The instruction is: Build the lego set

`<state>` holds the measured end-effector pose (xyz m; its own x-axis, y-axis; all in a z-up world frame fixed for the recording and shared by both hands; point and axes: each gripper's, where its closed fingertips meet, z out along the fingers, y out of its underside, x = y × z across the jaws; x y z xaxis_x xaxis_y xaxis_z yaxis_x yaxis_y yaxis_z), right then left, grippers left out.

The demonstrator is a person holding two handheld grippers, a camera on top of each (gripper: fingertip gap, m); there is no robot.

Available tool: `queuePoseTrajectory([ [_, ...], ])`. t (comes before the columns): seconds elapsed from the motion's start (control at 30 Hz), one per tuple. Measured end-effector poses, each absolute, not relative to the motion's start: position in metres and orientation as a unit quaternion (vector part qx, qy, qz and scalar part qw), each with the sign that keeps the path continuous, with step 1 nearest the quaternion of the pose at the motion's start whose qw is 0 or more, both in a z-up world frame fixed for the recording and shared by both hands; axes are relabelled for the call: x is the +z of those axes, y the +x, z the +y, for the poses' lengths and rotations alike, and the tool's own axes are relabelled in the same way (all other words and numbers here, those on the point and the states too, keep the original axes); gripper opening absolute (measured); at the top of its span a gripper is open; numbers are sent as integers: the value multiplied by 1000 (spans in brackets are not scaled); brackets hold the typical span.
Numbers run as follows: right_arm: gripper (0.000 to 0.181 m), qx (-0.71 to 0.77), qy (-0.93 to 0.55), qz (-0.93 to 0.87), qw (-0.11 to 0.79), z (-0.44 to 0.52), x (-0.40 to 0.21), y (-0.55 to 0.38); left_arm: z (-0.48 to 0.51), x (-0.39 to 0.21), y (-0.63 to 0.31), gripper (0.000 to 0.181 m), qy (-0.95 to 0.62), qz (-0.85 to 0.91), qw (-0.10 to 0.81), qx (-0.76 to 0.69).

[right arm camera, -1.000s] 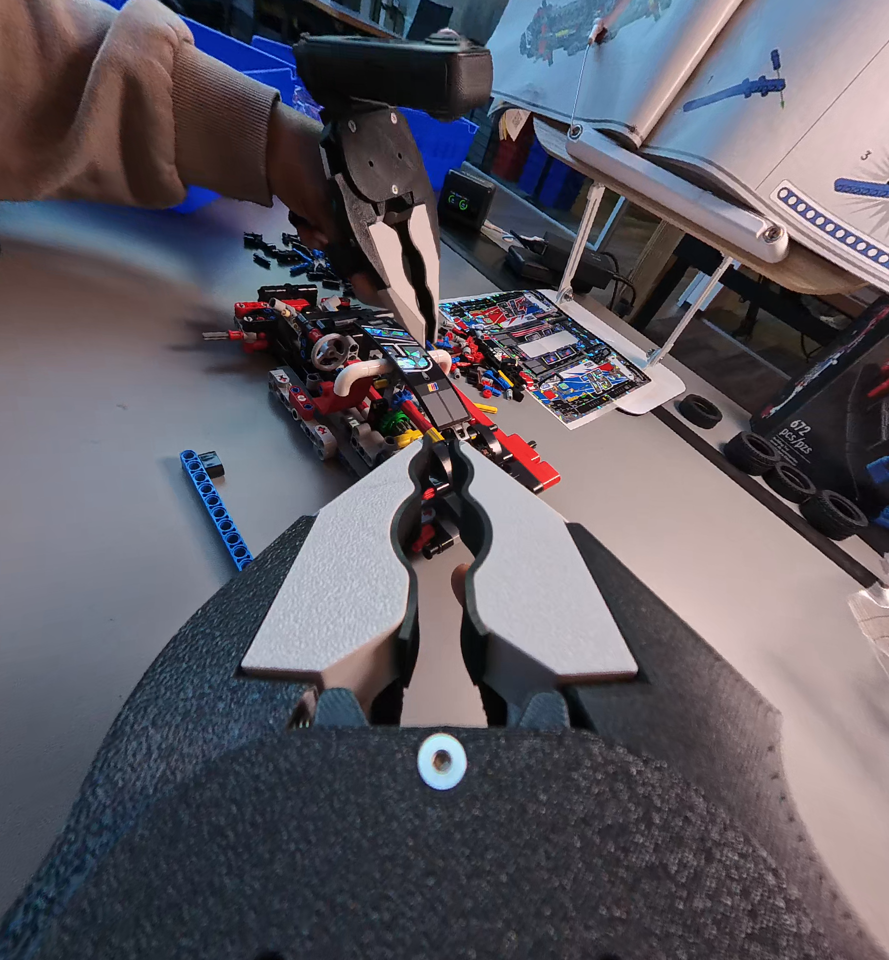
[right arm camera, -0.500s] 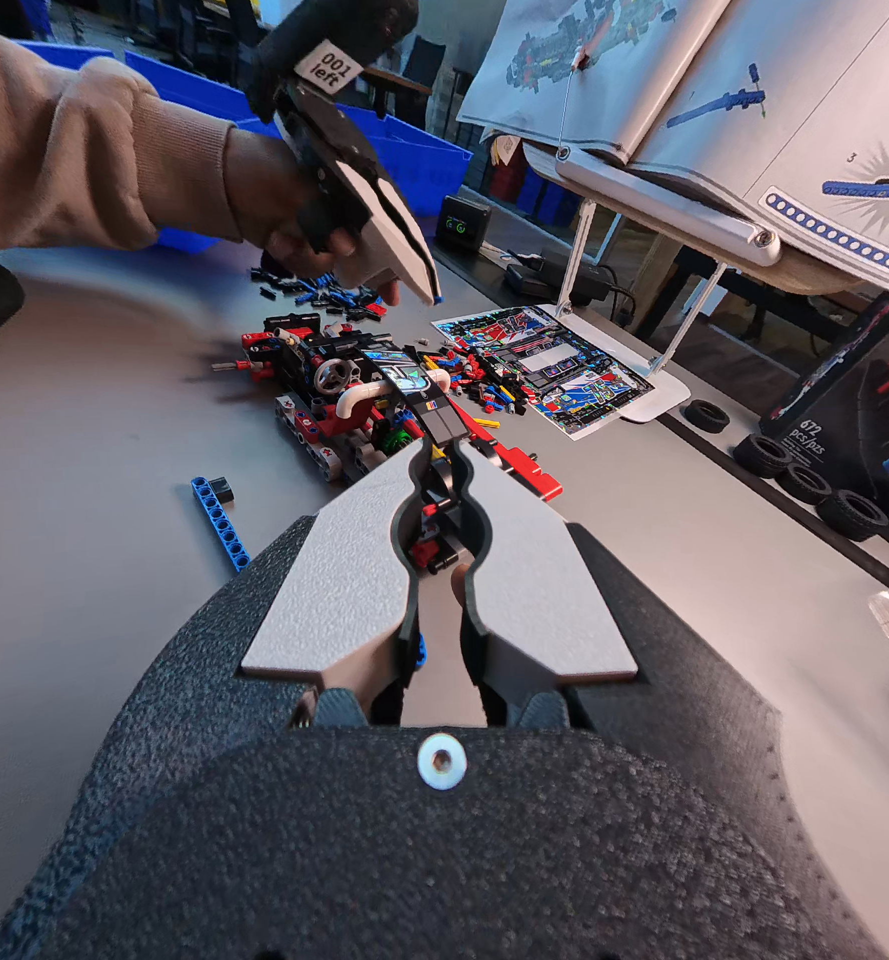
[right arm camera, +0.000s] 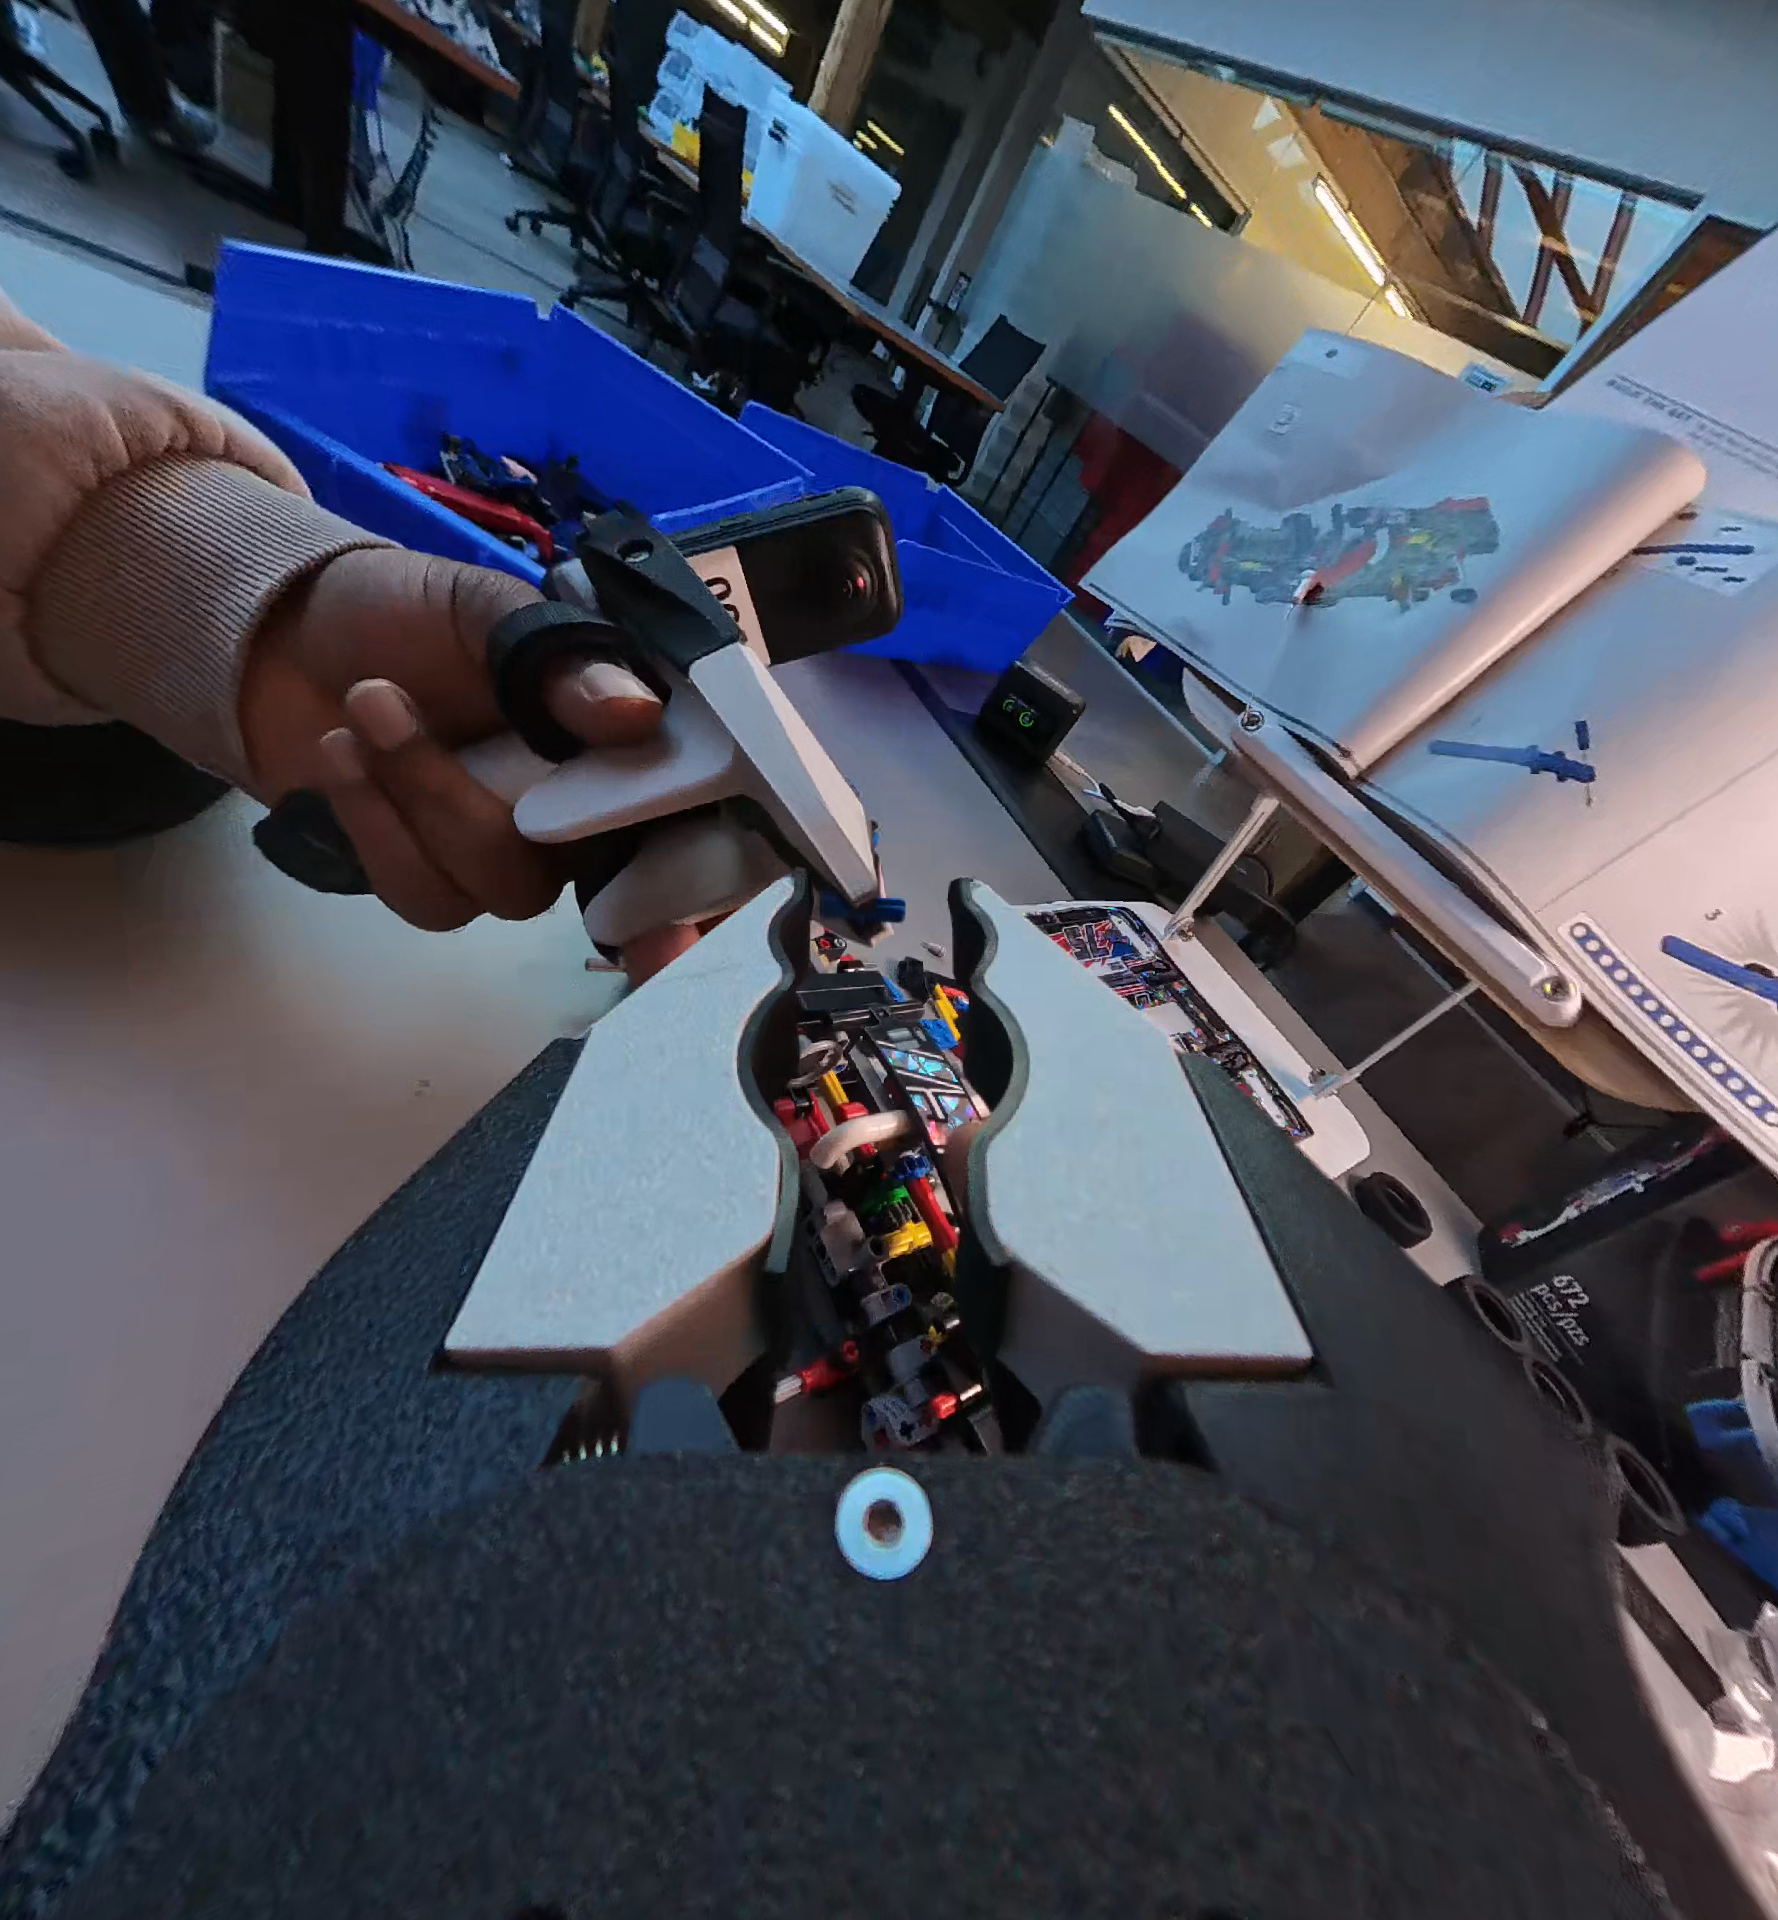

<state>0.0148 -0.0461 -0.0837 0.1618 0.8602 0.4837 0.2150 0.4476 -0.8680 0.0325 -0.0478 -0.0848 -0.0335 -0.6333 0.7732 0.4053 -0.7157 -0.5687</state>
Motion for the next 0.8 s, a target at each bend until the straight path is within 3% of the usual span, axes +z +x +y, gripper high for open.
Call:
queuePoseTrajectory([
  [0.3, 13, 211, -443, -608, 624, -55, -85, 16, -56, -82, 35, 2, -590, 103, 379, -705],
  [0.37, 13, 224, -453, -612, 608, -55, -89, 20, -54, -88, 34, 12, -613, 122, 395, -674],
  [0.47, 13, 193, -523, -639, 531, -27, -122, 55, -53, -108, 20, 26, -676, 182, 436, -565],
  [0.63, 13, 142, -689, -602, 378, 41, -201, 141, -58, -164, -4, 30, -752, 279, 452, -390],
  [0.8, 13, 141, -725, -592, 323, 53, -231, 156, -60, -204, 0, 30, -772, 373, 431, -281],
])
